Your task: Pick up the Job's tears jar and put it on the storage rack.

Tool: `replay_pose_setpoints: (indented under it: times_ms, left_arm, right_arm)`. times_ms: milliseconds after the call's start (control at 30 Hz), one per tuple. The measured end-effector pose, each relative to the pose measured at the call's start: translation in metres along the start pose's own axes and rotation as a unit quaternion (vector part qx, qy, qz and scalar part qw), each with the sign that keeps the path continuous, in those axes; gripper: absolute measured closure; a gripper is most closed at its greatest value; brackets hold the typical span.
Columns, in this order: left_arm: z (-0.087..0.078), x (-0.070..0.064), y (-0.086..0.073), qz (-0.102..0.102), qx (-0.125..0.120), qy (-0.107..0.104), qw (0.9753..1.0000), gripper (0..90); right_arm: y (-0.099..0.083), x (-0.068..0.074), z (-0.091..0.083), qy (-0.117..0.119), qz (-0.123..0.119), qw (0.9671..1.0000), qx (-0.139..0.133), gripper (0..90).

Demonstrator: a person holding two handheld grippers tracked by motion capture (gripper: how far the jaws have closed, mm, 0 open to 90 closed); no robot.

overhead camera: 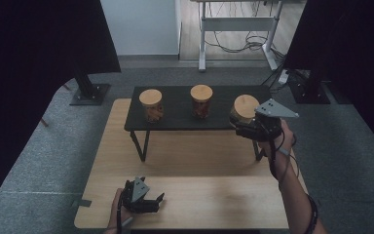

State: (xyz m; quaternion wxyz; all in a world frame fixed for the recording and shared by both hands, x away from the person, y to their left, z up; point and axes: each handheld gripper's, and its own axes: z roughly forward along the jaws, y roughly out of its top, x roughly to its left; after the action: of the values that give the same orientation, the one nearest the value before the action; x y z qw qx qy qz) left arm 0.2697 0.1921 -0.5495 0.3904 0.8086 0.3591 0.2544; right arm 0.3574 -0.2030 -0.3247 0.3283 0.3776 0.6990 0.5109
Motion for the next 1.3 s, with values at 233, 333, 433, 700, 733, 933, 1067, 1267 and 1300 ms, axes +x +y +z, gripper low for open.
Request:
replay_pose_setpoints:
  times_ms: [233, 333, 433, 700, 733, 933, 1067, 1267, 1300]
  left_arm:
    - [0.0, 0.0, 0.0, 0.001, 0.001, 0.0, 1.0, 6.8]
    - [0.0, 0.0, 0.0, 0.002, 0.001, 0.0, 1.0, 6.8]
    - [0.0, 0.0, 0.0, 0.002, 0.001, 0.0, 1.0, 6.8]
    - [0.0, 0.0, 0.0, 0.003, 0.002, 0.001, 1.0, 6.6]
    - [0.0, 0.0, 0.0, 0.003, 0.003, 0.001, 1.0, 6.6]
    - [0.0, 0.0, 0.0, 0.004, 0.003, 0.002, 1.0, 6.5]
    - [0.0, 0.0, 0.0, 0.006, 0.004, 0.001, 1.0, 6.6]
    - [0.0, 0.0, 0.0, 0.006, 0.005, 0.002, 1.0, 6.5]
    - [0.0, 0.0, 0.0, 0.007, 0.005, 0.002, 1.0, 6.6]
  right_arm:
    - [0.001, -0.003, 0.007, -0.006, 0.003, 1.0, 0.003, 24.8]
    - [0.001, -0.004, 0.011, -0.007, 0.001, 0.9999, 0.008, 24.8]
    - [0.002, -0.005, 0.014, -0.011, -0.003, 0.9999, 0.013, 24.8]
    - [0.001, -0.01, 0.021, -0.018, -0.001, 0.9997, 0.017, 24.8]
    - [0.0, -0.011, 0.022, -0.021, 0.0, 0.9996, 0.018, 24.8]
    - [-0.002, -0.016, 0.029, -0.031, 0.009, 0.9993, 0.021, 24.8]
    - [-0.003, -0.02, 0.033, -0.038, 0.011, 0.9989, 0.026, 24.8]
    - [-0.005, -0.024, 0.04, -0.045, 0.015, 0.9984, 0.032, 24.7]
    - [-0.005, -0.024, 0.041, -0.046, 0.016, 0.9983, 0.033, 24.8]
